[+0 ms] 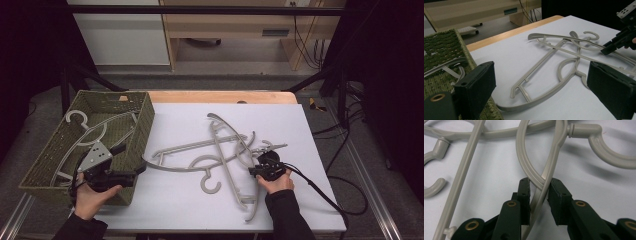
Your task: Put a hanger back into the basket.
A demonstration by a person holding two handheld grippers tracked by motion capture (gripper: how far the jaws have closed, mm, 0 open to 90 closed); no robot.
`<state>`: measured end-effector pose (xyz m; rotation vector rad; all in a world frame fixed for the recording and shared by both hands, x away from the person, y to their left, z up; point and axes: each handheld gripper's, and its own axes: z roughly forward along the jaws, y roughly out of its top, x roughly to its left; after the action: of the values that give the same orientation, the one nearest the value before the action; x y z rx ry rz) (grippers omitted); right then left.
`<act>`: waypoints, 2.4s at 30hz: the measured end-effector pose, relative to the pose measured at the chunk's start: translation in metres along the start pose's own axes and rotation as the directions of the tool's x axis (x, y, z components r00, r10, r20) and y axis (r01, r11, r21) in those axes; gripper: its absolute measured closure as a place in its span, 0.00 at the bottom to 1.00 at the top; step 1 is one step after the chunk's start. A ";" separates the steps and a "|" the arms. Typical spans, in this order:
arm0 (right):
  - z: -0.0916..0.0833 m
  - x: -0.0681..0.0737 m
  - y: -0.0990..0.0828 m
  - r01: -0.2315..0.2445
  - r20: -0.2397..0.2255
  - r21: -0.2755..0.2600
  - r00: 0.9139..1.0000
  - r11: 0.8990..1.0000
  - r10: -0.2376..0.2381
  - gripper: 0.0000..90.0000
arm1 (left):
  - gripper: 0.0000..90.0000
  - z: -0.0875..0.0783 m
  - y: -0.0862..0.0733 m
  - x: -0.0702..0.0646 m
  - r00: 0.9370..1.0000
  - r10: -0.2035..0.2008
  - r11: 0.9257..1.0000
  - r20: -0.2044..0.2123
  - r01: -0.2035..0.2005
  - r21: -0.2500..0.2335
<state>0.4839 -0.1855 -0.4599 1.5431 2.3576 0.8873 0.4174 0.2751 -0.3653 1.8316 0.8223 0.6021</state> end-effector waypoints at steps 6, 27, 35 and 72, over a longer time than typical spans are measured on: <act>-0.003 -0.009 -0.001 0.066 -0.004 0.006 0.998 0.998 -0.066 0.82 | 0.09 0.002 0.000 -0.001 1.000 0.001 1.000 0.005 -0.001 0.003; -0.006 -0.014 -0.008 0.038 -0.018 0.053 0.999 0.998 -0.037 0.80 | 0.08 0.003 -0.001 -0.002 1.000 -0.001 1.000 0.010 0.001 0.013; -0.011 -0.019 -0.006 -0.030 0.008 0.037 1.000 0.999 0.030 0.90 | 0.08 0.004 -0.001 -0.002 1.000 0.002 1.000 0.010 -0.002 0.018; -0.051 0.042 0.013 0.380 -0.292 -0.062 0.877 0.923 -0.381 0.91 | 0.08 0.019 0.000 -0.022 0.993 0.055 0.993 0.103 -0.066 0.103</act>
<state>0.4517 -0.1642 -0.4049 0.9325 2.7299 1.0814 0.4166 0.2469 -0.3734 1.9730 0.7466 0.5089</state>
